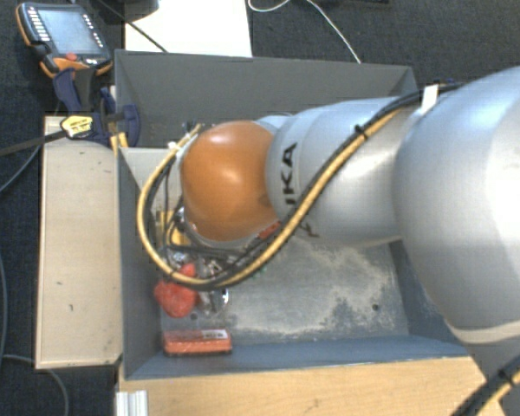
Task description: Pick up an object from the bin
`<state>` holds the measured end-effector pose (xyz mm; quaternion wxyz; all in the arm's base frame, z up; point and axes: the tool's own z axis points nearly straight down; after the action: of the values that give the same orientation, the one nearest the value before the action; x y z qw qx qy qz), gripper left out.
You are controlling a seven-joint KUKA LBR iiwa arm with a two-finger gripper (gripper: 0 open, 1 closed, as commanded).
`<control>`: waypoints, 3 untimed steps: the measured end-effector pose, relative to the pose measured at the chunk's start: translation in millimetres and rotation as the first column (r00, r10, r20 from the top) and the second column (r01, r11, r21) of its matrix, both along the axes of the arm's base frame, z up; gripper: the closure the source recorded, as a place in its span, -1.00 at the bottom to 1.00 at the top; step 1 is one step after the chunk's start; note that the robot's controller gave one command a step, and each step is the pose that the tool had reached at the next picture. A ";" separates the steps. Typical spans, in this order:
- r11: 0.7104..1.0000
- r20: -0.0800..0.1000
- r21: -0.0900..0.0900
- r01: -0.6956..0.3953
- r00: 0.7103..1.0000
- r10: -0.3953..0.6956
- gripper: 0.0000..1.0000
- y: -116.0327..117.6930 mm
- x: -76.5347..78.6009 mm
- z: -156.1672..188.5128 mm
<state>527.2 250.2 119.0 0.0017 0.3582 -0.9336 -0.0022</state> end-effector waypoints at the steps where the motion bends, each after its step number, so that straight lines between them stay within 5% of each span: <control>1: 1.000 -0.006 -0.003 0.001 1.000 -0.001 1.00 -0.6 -1.5 17.6; 3: 1.000 0.005 0.003 0.005 1.000 -0.005 1.00 0.2 1.2 50.6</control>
Offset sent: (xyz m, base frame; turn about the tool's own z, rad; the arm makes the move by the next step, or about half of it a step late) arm 0.0001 -0.0001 0.0477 0.0000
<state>528.4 250.4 169.5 -0.0012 0.3559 -0.9345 -0.0025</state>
